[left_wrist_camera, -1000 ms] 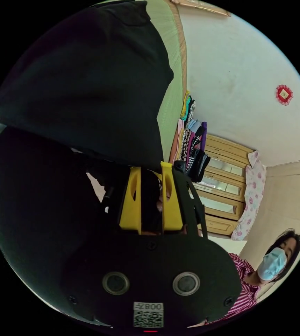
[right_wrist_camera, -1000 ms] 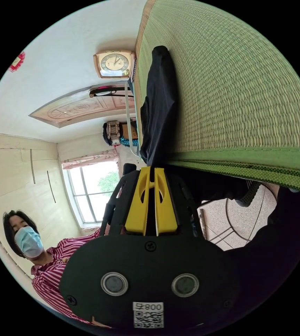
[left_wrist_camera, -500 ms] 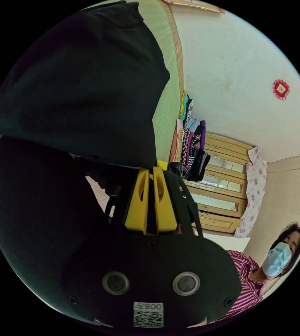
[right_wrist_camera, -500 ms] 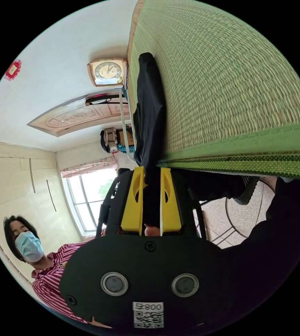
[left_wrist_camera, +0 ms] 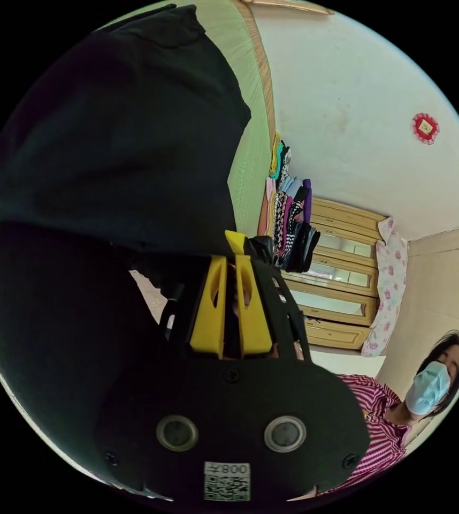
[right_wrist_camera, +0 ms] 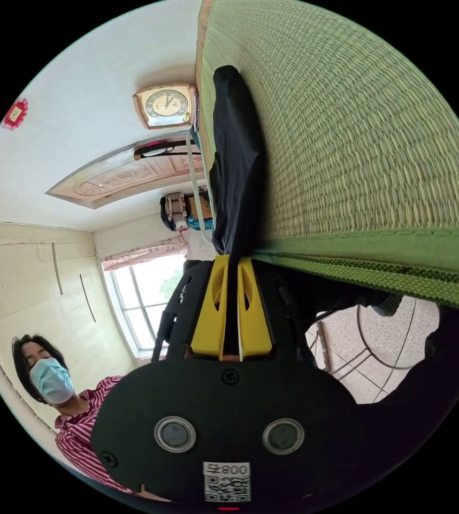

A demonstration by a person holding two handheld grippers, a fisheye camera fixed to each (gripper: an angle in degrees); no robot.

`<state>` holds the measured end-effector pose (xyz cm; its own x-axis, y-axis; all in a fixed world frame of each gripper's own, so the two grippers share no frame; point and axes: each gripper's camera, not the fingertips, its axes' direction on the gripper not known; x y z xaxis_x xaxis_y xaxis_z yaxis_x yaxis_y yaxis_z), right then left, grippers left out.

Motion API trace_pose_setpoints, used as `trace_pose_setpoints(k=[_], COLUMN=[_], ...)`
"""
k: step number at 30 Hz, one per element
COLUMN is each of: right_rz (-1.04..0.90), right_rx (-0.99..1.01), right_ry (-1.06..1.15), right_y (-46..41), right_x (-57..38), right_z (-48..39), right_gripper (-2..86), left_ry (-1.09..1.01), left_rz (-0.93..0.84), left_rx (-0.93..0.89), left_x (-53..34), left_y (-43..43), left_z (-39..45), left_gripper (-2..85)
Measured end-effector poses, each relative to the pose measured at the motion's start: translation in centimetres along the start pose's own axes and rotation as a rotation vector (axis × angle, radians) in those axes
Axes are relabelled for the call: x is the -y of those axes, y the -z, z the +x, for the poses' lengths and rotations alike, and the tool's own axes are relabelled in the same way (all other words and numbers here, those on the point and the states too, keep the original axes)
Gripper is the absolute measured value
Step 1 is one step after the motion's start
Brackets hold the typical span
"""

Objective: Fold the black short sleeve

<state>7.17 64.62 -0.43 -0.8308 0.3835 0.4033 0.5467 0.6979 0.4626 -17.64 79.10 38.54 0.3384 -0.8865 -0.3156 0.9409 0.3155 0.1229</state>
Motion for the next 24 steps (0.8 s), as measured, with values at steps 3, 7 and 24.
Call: trace_pose_setpoints(k=[3, 7, 24], right_rz=[-0.006, -0.018, -0.011], right_rx=[0.001, -0.022, -0.018], right_ry=[0.007, 0.011, -0.007], right_y=[-0.2, -0.5, -1.2], right_x=[0.2, 0.5, 1.4], right_z=[-0.5, -1.1, -1.8], right_gripper=[2.1, 1.9, 1.7], left_ry=[-0.041, -0.086, 0.133], left_rz=[0.045, 0.197, 0.429], left_rx=[-0.035, -0.077, -0.057], left_x=[-0.6, -2.1, -2.7], left_y=[1.2, 5.3, 11.0], left_z=[0.1, -1.0, -12.3], left_gripper=[2.4, 1.7, 11.8])
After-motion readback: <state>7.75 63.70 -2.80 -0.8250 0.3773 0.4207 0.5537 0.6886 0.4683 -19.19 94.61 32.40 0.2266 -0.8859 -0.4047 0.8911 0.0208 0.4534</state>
